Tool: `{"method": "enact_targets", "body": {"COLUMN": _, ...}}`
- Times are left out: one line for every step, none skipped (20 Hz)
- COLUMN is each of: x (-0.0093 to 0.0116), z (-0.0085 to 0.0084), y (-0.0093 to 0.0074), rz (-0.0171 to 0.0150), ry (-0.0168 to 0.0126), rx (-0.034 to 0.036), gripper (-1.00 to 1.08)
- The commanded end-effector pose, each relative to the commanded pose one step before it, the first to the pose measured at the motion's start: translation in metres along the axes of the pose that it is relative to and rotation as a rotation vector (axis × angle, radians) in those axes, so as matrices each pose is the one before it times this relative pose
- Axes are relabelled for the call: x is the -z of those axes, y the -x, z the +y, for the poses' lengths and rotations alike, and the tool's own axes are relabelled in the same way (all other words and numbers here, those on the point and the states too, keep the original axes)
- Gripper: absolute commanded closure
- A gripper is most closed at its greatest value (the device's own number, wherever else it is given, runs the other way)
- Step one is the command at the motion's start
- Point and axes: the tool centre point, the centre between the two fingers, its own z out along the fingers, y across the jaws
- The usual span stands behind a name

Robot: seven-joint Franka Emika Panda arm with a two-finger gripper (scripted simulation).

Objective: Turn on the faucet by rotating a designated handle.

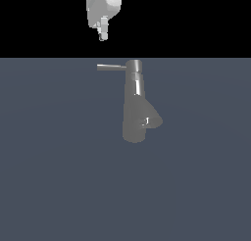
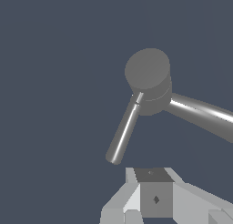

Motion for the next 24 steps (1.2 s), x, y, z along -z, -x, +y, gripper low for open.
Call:
{"method": "enact_targets", "body": {"x": -0.01617, "z": -0.01310, "y": -0.00008, "rz": -0.00145, "ry": 0.00326, "rx": -0.05529, "gripper": 1.08}}
{"method": "enact_targets", "body": {"x": -0.00606, "z": -0.00459, "y": 0.00031, "rz": -0.00067, "ry": 0.00131, "rx": -0.01983, "gripper": 1.08}}
{"method": "enact_targets", "body": {"x": -0.00580, "z": -0.00427, "y": 0.00042, "rz": -0.00063, "ry": 0.00125, "rx": -0.01872, "gripper": 1.08}}
{"method": "enact_targets", "body": {"x": -0.00552, "z": -0.00395, "y": 0.00049, "rz": -0.00060, "ry": 0.00118, "rx": -0.01762, "gripper": 1.08}}
{"method": "enact_targets", "body": {"x": -0.00523, "z": -0.00365, "y": 0.00056, "rz": -0.00057, "ry": 0.00111, "rx": -0.01651, "gripper": 1.08}}
{"method": "enact_targets", "body": {"x": -0.00494, "z": -0.00336, "y": 0.00060, "rz": -0.00053, "ry": 0.00104, "rx": -0.01544, "gripper": 1.08}}
{"method": "enact_targets", "body": {"x": -0.00465, "z": -0.00309, "y": 0.00063, "rz": -0.00049, "ry": 0.00097, "rx": -0.01440, "gripper": 1.08}}
{"method": "enact_targets", "body": {"x": -0.00432, "z": -0.00279, "y": 0.00061, "rz": -0.00047, "ry": 0.00092, "rx": -0.01334, "gripper": 1.08}}
{"method": "enact_targets", "body": {"x": -0.00400, "z": -0.00251, "y": 0.00059, "rz": -0.00044, "ry": 0.00085, "rx": -0.01230, "gripper": 1.08}}
{"method": "enact_targets", "body": {"x": -0.00370, "z": -0.00230, "y": 0.00062, "rz": -0.00038, "ry": 0.00076, "rx": -0.01121, "gripper": 1.08}}
{"method": "enact_targets", "body": {"x": -0.00343, "z": -0.00212, "y": 0.00065, "rz": -0.00032, "ry": 0.00066, "rx": -0.01015, "gripper": 1.08}}
{"method": "enact_targets", "body": {"x": -0.00312, "z": -0.00190, "y": 0.00062, "rz": -0.00028, "ry": 0.00059, "rx": -0.00914, "gripper": 1.08}}
{"method": "enact_targets", "body": {"x": -0.00276, "z": -0.00163, "y": 0.00054, "rz": -0.00028, "ry": 0.00056, "rx": -0.00818, "gripper": 1.08}}
{"method": "enact_targets", "body": {"x": -0.00237, "z": -0.00133, "y": 0.00038, "rz": -0.00030, "ry": 0.00056, "rx": -0.00731, "gripper": 1.08}}
{"method": "enact_targets", "body": {"x": -0.00197, "z": -0.00103, "y": 0.00020, "rz": -0.00033, "ry": 0.00056, "rx": -0.00644, "gripper": 1.08}}
{"method": "enact_targets", "body": {"x": -0.00160, "z": -0.00080, "y": 0.00013, "rz": -0.00030, "ry": 0.00050, "rx": -0.00536, "gripper": 1.08}}
{"method": "enact_targets", "body": {"x": -0.00125, "z": -0.00064, "y": 0.00016, "rz": -0.00021, "ry": 0.00036, "rx": -0.00406, "gripper": 1.08}}
{"method": "enact_targets", "body": {"x": -0.00093, "z": -0.00053, "y": 0.00022, "rz": -0.00008, "ry": 0.00018, "rx": -0.00267, "gripper": 1.08}}
{"method": "enact_targets", "body": {"x": -0.00062, "z": -0.00045, "y": 0.00030, "rz": 0.00007, "ry": -0.00005, "rx": -0.00119, "gripper": 1.08}}
{"method": "enact_targets", "body": {"x": -0.00030, "z": -0.00040, "y": 0.00053, "rz": 0.00029, "ry": -0.00035, "rx": 0.00052, "gripper": 1.08}}
{"method": "enact_targets", "body": {"x": -0.00009, "z": -0.00043, "y": 0.00067, "rz": 0.00045, "ry": -0.00059, "rx": 0.00216, "gripper": 1.08}}
{"method": "enact_targets", "body": {"x": 0.00018, "z": -0.00027, "y": 0.00065, "rz": 0.00049, "ry": -0.00065, "rx": 0.00281, "gripper": 1.08}}
{"method": "enact_targets", "body": {"x": 0.00011, "z": 0.00009, "y": -0.00030, "rz": 0.00000, "ry": 0.00000, "rx": 0.00000, "gripper": 1.08}}
{"method": "enact_targets", "body": {"x": 0.00003, "z": 0.00031, "y": -0.00028, "rz": -0.00038, "ry": 0.00049, "rx": -0.00157, "gripper": 1.08}}
